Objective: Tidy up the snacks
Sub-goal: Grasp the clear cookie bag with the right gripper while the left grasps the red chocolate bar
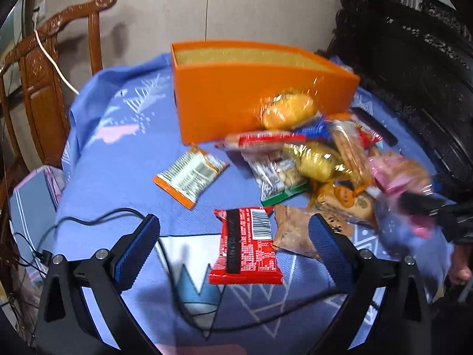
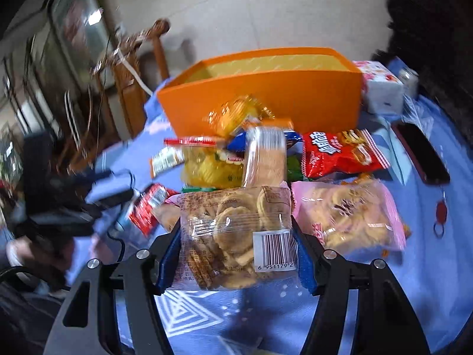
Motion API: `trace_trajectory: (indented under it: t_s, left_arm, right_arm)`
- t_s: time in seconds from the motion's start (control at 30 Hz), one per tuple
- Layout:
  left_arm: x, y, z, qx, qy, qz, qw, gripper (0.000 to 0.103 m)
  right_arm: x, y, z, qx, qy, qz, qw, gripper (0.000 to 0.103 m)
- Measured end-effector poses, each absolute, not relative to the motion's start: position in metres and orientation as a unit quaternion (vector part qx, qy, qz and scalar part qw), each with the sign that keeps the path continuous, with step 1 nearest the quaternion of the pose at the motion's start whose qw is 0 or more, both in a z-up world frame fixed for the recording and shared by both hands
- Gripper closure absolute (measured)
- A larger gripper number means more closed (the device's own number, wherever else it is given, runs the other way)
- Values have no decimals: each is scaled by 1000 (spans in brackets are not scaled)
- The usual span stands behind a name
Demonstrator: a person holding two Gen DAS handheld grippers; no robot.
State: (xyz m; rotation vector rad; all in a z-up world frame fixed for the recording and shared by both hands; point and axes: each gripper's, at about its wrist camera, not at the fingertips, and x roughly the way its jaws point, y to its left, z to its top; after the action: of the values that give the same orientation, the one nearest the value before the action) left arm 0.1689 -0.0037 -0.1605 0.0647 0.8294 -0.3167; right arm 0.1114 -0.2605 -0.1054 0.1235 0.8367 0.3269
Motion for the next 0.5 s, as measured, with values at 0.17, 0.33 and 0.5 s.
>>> trace_trajectory:
  t_s: [0.17,0.33,0.5]
  left_arm:
    - [184,-14,-187,36,428,-148,891,29]
    - [193,-15,-205,29,447,-144,883,33]
    - [189,-22,-213,68,440,-139,885,35]
  right_arm:
    - [109,-265,-105,95,401,154,898,37]
    - [109,-266,-105,98,400,154,898,37]
    - [109,-265,-106,94,399,157,898,37]
